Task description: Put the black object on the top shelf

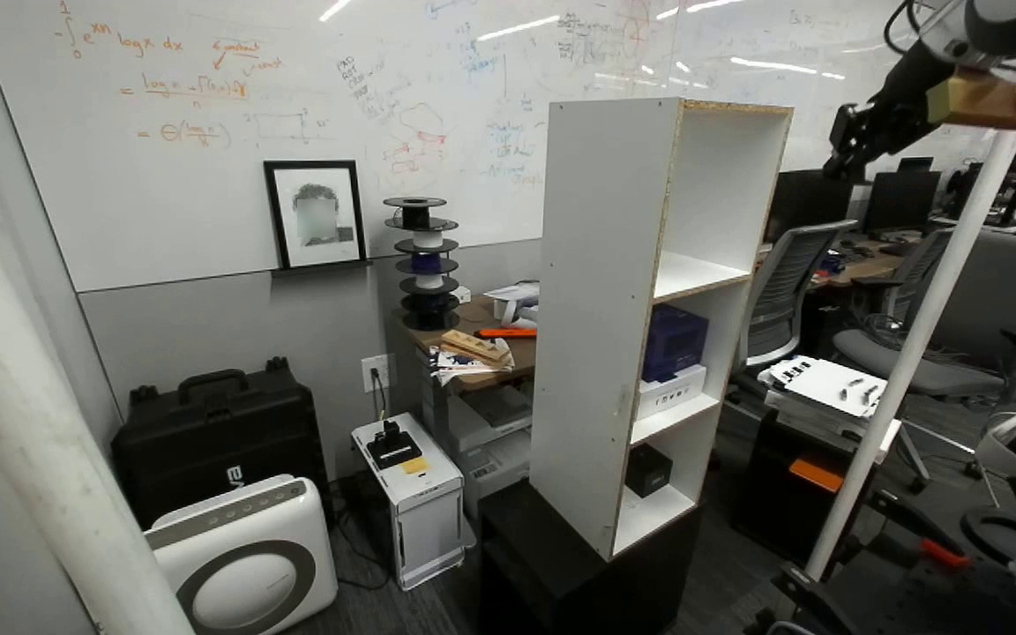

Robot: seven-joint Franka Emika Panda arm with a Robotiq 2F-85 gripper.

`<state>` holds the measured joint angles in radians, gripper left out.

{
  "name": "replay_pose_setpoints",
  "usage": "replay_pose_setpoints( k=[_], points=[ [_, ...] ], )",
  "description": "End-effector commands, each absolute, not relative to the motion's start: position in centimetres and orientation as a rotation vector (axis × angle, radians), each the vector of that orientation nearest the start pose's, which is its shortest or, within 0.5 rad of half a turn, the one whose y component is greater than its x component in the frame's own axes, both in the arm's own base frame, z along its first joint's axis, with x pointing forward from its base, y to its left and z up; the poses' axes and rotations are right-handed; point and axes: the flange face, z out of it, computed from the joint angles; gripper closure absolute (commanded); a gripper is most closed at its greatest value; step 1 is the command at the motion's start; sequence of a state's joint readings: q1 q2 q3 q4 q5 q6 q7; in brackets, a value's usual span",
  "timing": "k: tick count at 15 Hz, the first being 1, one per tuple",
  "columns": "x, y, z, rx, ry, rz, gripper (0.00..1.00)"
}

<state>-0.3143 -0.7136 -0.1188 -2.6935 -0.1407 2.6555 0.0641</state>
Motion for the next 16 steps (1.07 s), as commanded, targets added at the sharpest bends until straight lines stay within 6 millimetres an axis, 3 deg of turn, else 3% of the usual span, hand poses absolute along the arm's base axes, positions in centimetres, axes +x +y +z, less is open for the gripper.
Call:
replay_pose_setpoints(
  k=[1, 5, 8, 12, 16],
  points=[
    [33.7, -14.2, 60.2, -2.965, 0.699, -1.246, 0.87],
    [36.5, -14.8, 66.3, -2.879, 0.77, -1.355, 0.87],
    [39.5, -16.4, 68.2, -2.835, 0.823, -1.362, 0.87],
    [46.0, -18.6, 67.3, -2.814, 0.858, -1.269, 0.87],
    [52.3, -18.9, 66.0, -2.82, 0.877, -1.15, 0.87]
  ],
)
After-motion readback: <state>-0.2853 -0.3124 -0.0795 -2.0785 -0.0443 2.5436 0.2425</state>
